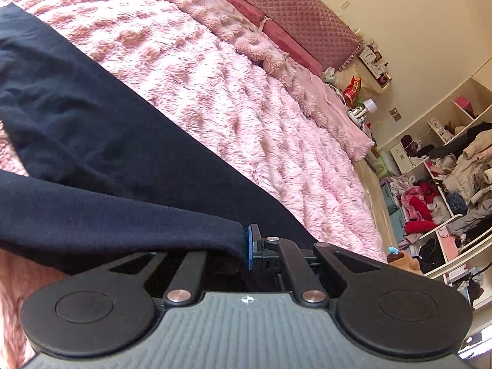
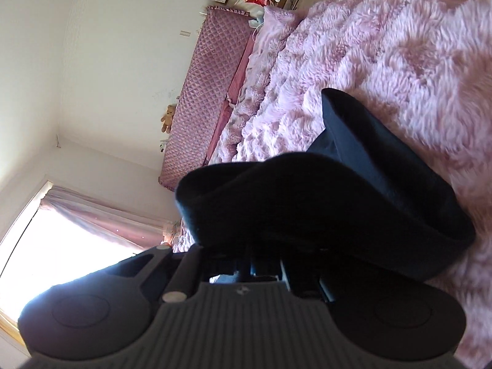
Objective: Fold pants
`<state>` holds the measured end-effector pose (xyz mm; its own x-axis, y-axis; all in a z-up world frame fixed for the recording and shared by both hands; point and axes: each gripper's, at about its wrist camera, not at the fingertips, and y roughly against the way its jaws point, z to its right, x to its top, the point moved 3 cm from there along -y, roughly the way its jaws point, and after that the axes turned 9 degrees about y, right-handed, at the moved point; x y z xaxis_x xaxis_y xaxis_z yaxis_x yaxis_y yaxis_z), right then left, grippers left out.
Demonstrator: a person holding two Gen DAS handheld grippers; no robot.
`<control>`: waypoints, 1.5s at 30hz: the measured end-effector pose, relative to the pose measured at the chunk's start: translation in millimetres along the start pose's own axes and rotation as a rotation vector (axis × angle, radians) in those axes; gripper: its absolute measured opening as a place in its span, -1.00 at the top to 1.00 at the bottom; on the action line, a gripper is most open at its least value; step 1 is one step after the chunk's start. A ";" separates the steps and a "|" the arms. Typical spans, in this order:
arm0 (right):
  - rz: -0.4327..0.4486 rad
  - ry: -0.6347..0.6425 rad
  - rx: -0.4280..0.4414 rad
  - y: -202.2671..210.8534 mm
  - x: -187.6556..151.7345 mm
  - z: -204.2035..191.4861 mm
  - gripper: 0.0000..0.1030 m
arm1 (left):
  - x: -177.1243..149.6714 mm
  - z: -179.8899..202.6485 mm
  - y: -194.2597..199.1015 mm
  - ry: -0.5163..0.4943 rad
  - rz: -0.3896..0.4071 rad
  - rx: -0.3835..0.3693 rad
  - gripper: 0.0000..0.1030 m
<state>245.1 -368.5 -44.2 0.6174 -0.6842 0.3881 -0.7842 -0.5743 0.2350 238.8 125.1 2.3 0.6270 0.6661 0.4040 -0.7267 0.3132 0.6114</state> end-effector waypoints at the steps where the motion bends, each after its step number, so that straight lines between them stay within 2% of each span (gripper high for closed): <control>1: 0.001 -0.009 -0.002 -6.9 5.6 3.5 0.95 | 3.6 1.6 -8.0 -0.004 -0.003 0.007 0.92; 6: 0.004 -0.015 -0.019 -38.3 31.4 19.2 0.95 | 16.2 7.9 -43.3 -0.036 -0.009 0.039 0.89; 11: 0.008 -0.015 -0.036 -56.7 45.1 30.5 0.95 | 25.1 4.3 -74.2 -0.012 -0.043 0.051 0.89; 15: 0.006 0.005 -0.053 -66.7 50.7 35.6 0.96 | 25.4 9.0 -86.2 -0.054 -0.029 0.055 0.89; 20: 0.013 0.032 -0.068 -77.9 58.4 38.2 1.00 | 28.6 20.7 -93.7 -0.079 0.026 0.055 0.89; 23: 0.027 0.062 -0.088 -77.2 61.7 32.7 1.00 | 36.4 24.2 -104.1 -0.055 -0.011 0.106 0.89; 25: 0.021 0.070 -0.089 -70.8 63.2 28.5 1.00 | 43.7 16.0 -112.4 0.035 -0.091 0.127 0.75; 27: 0.019 0.132 -0.091 -59.8 70.8 20.1 0.99 | 53.0 2.0 -109.6 0.161 -0.151 0.050 0.32; 28: 0.018 0.181 -0.108 -53.2 75.8 15.3 0.96 | 58.3 -2.4 -103.7 0.202 -0.158 -0.007 0.23; 31: 0.051 0.328 -0.198 -27.9 91.3 5.5 0.62 | 74.6 -15.1 -78.4 0.360 -0.168 -0.217 -0.18; 32: 0.071 0.358 -0.227 -19.2 94.3 4.4 0.56 | 79.1 -19.2 -69.7 0.417 -0.161 -0.273 -0.34; 34: 0.103 0.376 -0.255 -3.3 97.2 6.7 0.56 | 87.1 -25.1 -53.8 0.468 -0.121 -0.320 -0.39; 36: 0.104 0.342 -0.228 5.4 93.0 11.1 0.55 | 94.0 -22.1 -45.2 0.412 -0.087 -0.343 -0.55; 37: 0.099 0.323 -0.213 6.7 89.5 13.2 0.55 | 95.8 -18.0 -47.6 0.365 -0.100 -0.321 -0.61; 38: 0.093 0.308 -0.204 7.4 85.8 15.1 0.55 | 96.5 -12.1 -56.0 0.310 -0.150 -0.260 -0.63; 39: 0.081 0.298 -0.201 5.7 79.7 16.4 0.55 | 97.0 -7.1 -66.2 0.254 -0.204 -0.180 -0.56; 41: 0.054 0.308 -0.233 -2.3 73.7 15.9 0.55 | 92.8 0.2 -84.3 0.158 -0.289 -0.016 -0.51; 42: 0.038 0.322 -0.256 -5.9 71.9 14.6 0.55 | 86.6 4.8 -91.3 0.099 -0.341 0.029 -0.51; 45: -0.005 0.385 -0.316 -16.8 73.0 7.1 0.54 | 63.7 23.5 -83.9 -0.044 -0.440 0.012 -0.52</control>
<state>303.8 -412.0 -26.1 0.6000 -0.4318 0.6735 -0.7987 -0.3719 0.4730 346.3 125.4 -7.3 0.8876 0.4412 0.1324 -0.3849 0.5524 0.7393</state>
